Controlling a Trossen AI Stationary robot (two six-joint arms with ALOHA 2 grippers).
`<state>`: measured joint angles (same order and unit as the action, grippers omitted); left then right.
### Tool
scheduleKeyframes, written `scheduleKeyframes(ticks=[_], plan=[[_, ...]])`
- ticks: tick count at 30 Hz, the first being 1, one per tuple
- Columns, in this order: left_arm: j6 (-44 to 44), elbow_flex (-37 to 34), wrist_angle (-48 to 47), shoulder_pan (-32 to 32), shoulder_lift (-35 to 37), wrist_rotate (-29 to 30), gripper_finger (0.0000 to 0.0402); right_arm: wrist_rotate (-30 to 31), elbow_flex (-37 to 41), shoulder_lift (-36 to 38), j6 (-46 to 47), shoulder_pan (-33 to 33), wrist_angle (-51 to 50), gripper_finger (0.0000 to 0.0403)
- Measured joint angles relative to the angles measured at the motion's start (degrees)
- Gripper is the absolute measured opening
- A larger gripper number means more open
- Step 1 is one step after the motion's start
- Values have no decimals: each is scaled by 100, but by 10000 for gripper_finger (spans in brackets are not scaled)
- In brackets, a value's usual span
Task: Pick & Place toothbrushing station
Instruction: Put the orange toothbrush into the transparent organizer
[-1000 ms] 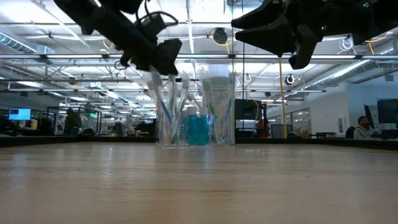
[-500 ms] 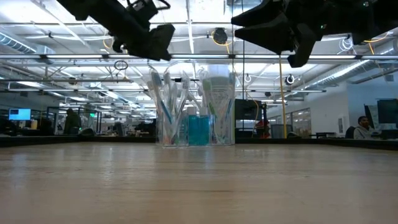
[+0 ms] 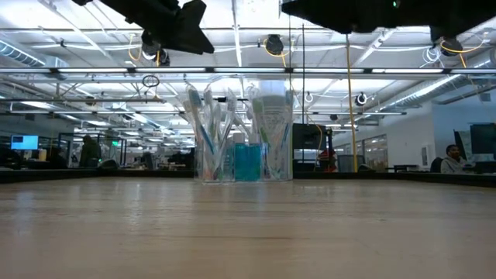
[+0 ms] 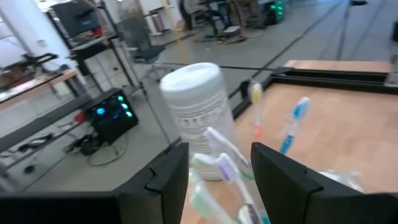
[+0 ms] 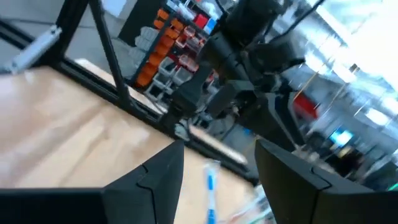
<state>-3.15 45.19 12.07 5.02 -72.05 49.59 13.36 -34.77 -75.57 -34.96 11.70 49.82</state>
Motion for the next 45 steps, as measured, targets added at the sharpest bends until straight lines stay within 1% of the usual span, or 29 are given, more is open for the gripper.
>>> scheduleKeyframes(ticks=[5, 7, 9, 11, 12, 14, 17, 19, 21, 24, 26, 29, 31, 33, 35, 41, 45], plan=[[-13, 0, 5, -86, 0, -448, 179, 37, -760, -345, 971, 211, -1379, 192], [-41, 0, 12, -137, 0, -499, 179, 64, -1123, -574, 1430, 335, -1913, 192], [-212, 0, 20, -187, 0, -498, 179, 397, -1499, -742, 2005, 498, -2836, 192], [-421, 0, 14, -230, 0, -499, 179, 775, -1826, -842, 2771, 689, -4058, 192], [-520, 0, 12, -254, 0, -503, 179, 871, -1957, -872, 3328, 788, -4727, 192], [-697, 0, 11, -287, 0, -508, 179, 837, -2125, -892, 4656, 1013, -5844, 192], [-946, 0, 32, -291, 0, -511, 179, 252, -2121, -894, 7067, 1352, -6868, 192], [-1135, -2, 142, -291, 0, -517, 179, -323, -2062, -861, 8748, 1582, -7205, 192], [-1265, -2, 197, -291, 0, -585, 179, -919, -1970, -846, 10371, 1815, -7306, 192], [-1381, -2, 146, -291, -1, -871, 179, -1779, -1797, -860, 12290, 2211, -7457, 192], [-1385, -2, 130, -291, -2, -1037, 179, -2222, -1672, -852, 13550, 2481, -7506, 192], [-1447, -2, 128, -291, -2, -1194, 179, -2607, -1461, -857, 15495, 2939, -7510, 192], [-1624, -2, 131, -291, -2, -1210, 179, -2828, -1372, -857, 16493, 3219, -7508, 192], [-1802, -2, 146, -291, -2, -1210, 179, -3297, -1317, -857, 16796, 3353, -7506, 192], [-1908, -2, 163, -291, -2, -1212, 179, -3545, -1260, -855, 16823, 3357, -7538, 191], [-1907, -2, 167, -291, -2, -1218, 179, -3588, -1011, -857, 16617, 3349, -7780, 173], [-1852, -2, 166, -291, -2, -1220, 179, -3589, -707, -857, 16626, 3381, -7857, 160]])
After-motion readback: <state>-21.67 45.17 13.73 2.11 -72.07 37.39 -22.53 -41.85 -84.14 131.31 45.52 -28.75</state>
